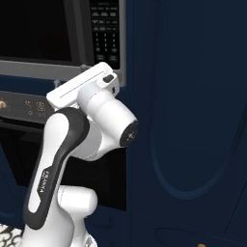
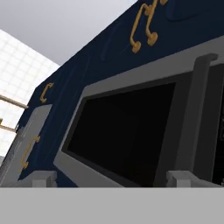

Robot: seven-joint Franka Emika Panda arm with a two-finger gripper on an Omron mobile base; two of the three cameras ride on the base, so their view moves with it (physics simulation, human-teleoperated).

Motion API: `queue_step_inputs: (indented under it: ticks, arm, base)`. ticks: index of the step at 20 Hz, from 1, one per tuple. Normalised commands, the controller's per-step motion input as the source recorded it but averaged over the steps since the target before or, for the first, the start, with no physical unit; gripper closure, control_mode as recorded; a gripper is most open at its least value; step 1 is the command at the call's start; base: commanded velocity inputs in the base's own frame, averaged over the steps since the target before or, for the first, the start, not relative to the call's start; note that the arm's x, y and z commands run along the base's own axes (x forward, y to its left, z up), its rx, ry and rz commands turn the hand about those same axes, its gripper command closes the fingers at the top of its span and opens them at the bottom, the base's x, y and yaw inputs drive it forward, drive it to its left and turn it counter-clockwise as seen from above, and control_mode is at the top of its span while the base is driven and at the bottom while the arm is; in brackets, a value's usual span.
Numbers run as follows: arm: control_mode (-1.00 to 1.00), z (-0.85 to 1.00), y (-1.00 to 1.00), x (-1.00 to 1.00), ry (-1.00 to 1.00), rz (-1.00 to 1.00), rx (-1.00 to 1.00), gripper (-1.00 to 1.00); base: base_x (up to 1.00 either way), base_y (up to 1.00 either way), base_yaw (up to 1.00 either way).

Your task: Pick the mushroom from the sink and place it in the bowl. Then pick the bowl and place it in the microwave. Then close the microwave door and press the start button.

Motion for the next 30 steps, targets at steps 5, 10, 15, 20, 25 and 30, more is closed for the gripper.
queue_step_inputs:
  ticks: [5, 10, 15, 20, 25, 30]
  arm:
    - [-1.0, 0.0, -0.02, 0.27, 0.01, -0.04, 0.0, -1.0]
    - [-1.0, 0.0, 0.0, 0.27, 0.0, -0.01, 0.0, -1.0]
    - [-1.0, 0.0, 0.0, 0.29, 0.0, 0.0, 0.0, -1.0]
    - [-1.0, 0.0, 0.0, 0.28, 0.0, 0.0, 0.0, -1.0]
    - [-1.0, 0.0, 0.0, 0.28, 0.0, -0.01, 0.0, -1.0]
    - [-1.0, 0.0, 0.0, 0.28, 0.01, -0.01, 0.0, -1.0]
  base:
    - [0.0, 0.0, 0.0]
    - [0.0, 0.0, 0.0]
    - [0.0, 0.0, 0.0]
    - [0.0, 0.0, 0.0]
    - [0.0, 0.0, 0.0]
    - [0.0, 0.0, 0.0]
